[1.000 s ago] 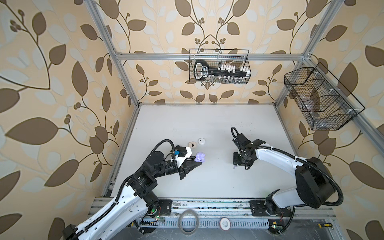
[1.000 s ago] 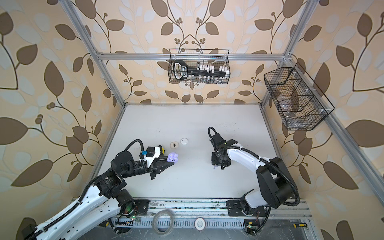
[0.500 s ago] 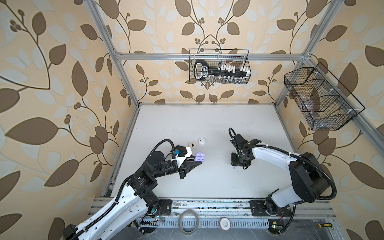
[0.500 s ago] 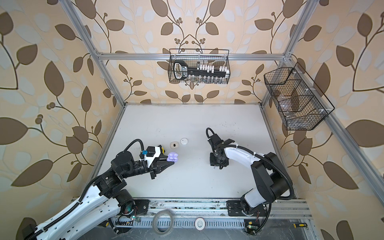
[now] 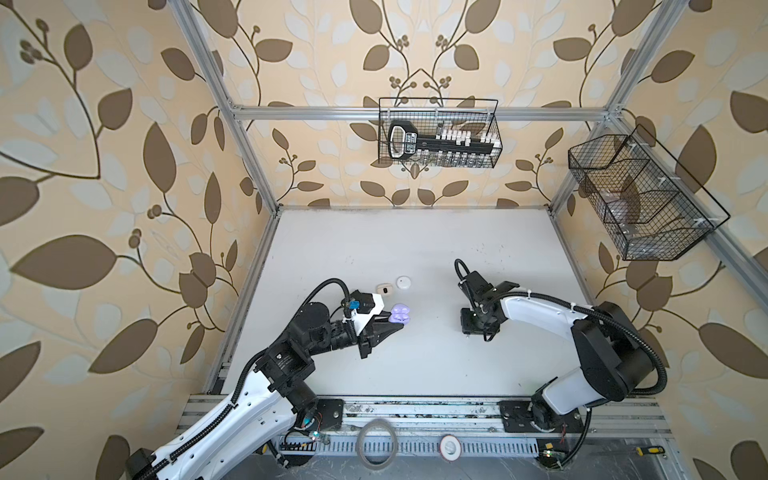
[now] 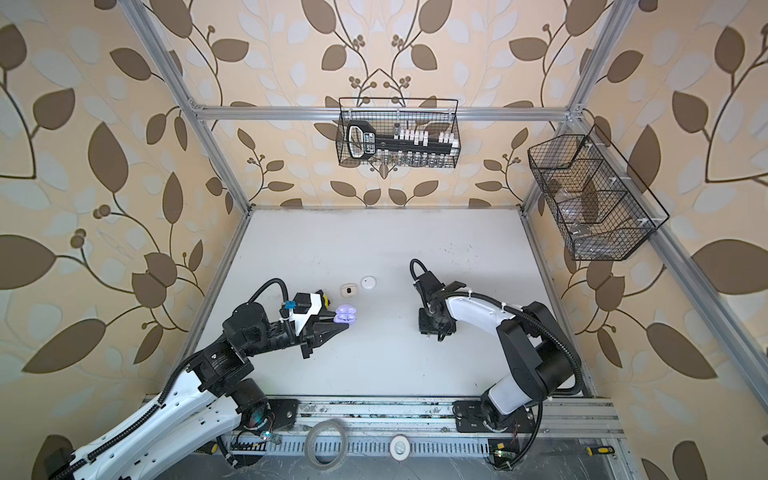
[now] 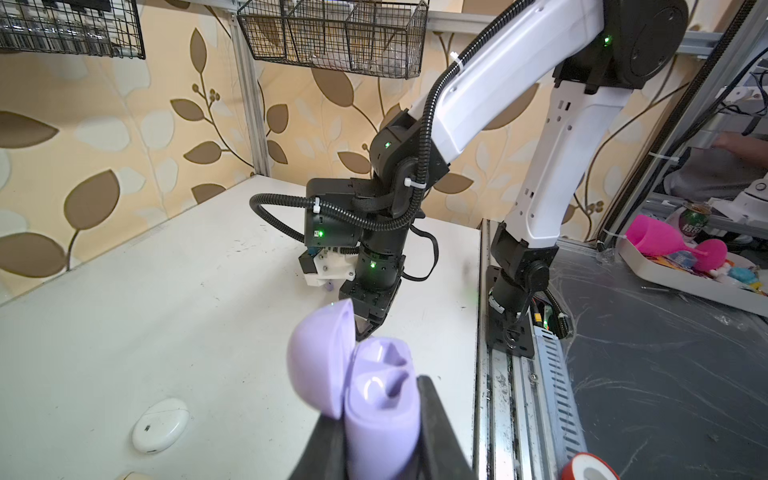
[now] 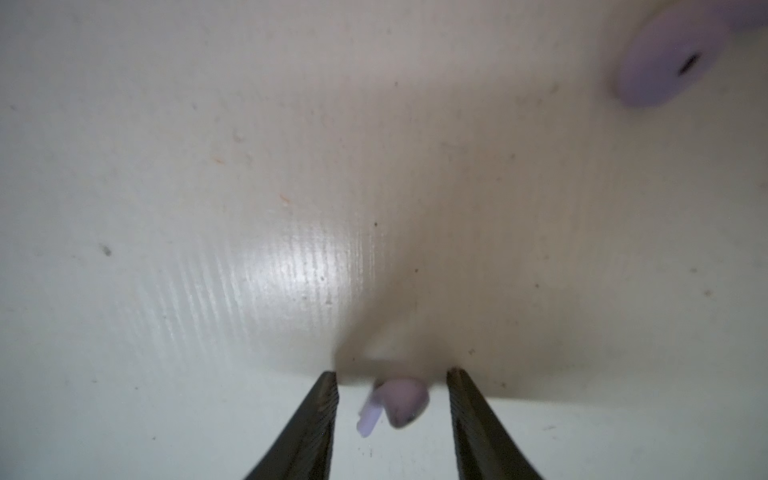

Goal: Insert the wireless bluetooth earbuds into the charging case
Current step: 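Lower the right gripper and close it on a lavender earbud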

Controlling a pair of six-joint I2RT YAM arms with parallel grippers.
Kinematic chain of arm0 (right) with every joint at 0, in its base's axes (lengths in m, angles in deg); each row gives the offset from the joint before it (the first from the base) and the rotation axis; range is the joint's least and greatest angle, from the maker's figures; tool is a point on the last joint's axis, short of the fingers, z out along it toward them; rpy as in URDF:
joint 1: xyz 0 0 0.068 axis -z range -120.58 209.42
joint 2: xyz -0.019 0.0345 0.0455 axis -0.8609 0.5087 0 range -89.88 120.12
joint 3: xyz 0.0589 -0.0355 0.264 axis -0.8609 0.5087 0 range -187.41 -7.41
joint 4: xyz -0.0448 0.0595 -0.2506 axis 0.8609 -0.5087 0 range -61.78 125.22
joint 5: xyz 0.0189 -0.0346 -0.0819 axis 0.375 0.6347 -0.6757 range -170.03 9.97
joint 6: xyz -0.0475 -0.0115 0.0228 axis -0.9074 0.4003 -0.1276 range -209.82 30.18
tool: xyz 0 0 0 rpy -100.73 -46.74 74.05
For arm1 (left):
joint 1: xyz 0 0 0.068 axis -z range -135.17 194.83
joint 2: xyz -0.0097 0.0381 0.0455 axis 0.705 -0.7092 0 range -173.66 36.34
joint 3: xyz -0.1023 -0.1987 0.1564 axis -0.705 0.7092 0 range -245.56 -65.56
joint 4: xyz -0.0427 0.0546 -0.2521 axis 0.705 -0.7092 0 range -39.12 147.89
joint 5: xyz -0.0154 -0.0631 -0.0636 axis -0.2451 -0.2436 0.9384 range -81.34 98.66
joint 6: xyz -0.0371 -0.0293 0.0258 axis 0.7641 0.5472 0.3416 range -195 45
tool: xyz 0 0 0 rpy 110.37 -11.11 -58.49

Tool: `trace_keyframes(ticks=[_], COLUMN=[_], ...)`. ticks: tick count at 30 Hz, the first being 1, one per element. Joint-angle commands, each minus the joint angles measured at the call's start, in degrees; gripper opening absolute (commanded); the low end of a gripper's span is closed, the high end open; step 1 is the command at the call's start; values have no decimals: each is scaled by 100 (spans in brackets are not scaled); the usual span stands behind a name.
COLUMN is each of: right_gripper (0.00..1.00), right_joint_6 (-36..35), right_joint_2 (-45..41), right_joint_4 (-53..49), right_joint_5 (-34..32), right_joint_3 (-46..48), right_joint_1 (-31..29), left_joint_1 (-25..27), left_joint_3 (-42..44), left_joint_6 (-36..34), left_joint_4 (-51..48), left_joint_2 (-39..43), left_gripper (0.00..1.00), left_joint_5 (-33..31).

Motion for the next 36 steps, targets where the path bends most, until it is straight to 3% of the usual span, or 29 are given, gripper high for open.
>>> trace_keyframes(ticks=[1,27,36], right_gripper=[46,23,17], right_joint_6=[-41,-42,237], right_joint_2=[-33,-5,-632], right_joint_4=[-30,114,309], right_joint_5=[-97,-23,40], right_joint_3=[207,505,656], right_joint_1=[-10,-140,-146], left_joint_1=[39,39,39], left_joint_3=[1,3,-3], left_joint_6=[-13,8,-36], left_joint_4=[167,158,140], left_joint_2=[57,65,81], left_gripper=[0,0,0], left_joint_5=[-17,-17,82])
